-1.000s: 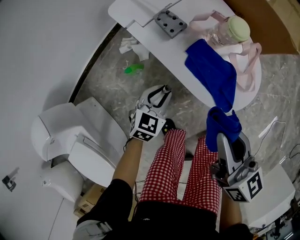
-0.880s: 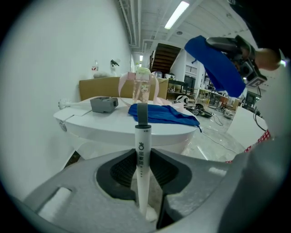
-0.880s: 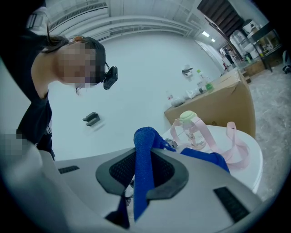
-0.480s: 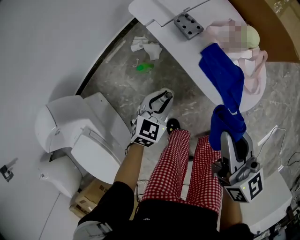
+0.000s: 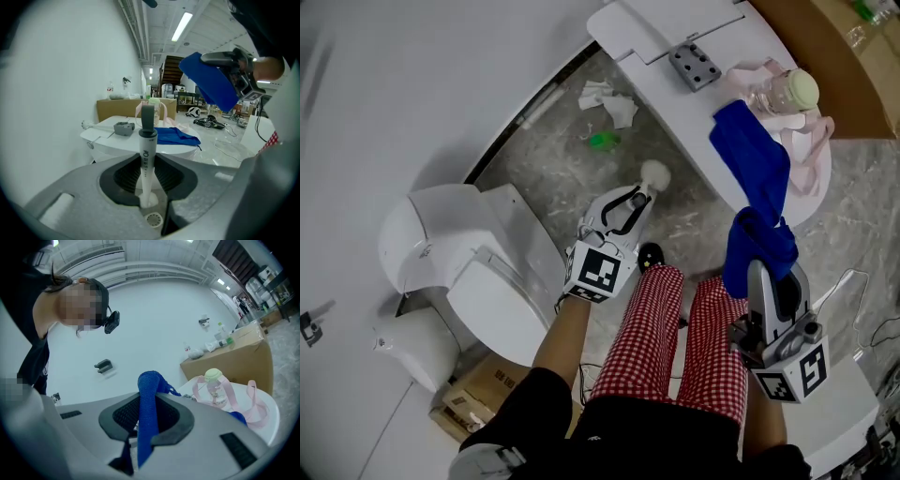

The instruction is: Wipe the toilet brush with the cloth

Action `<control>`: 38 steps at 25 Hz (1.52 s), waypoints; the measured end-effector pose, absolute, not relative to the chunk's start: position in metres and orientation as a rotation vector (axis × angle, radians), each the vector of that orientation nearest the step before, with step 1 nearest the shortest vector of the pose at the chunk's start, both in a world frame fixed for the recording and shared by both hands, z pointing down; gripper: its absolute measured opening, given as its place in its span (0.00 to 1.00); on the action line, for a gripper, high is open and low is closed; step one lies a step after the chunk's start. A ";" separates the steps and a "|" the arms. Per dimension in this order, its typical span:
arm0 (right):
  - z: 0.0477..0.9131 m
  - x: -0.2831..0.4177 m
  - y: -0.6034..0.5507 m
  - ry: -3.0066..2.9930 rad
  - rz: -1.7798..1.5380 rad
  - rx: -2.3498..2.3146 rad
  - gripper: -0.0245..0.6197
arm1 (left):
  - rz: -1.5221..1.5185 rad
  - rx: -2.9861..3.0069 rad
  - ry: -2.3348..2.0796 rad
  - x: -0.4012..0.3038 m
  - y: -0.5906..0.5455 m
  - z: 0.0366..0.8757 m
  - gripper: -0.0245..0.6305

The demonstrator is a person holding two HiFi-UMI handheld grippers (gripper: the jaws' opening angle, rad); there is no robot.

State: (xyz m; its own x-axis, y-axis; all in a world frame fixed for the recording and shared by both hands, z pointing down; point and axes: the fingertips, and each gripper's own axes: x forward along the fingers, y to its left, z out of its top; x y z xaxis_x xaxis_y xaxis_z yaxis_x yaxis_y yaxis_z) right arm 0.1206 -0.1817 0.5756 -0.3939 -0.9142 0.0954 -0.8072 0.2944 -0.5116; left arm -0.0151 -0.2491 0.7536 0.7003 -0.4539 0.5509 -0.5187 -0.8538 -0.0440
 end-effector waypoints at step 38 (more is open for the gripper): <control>0.459 0.049 -0.164 2.496 -0.573 -1.290 0.14 | 0.575 2.904 -0.982 -0.056 -0.195 0.540 0.18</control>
State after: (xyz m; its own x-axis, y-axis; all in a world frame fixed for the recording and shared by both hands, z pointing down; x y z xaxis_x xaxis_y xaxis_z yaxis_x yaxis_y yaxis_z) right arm 0.0487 -0.1643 0.4589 -0.5652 -0.8228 -0.0591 -0.7146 0.5241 -0.4633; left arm -0.0563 -0.1951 0.5401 0.7337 -0.5820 0.3507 -0.5905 -0.8015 -0.0947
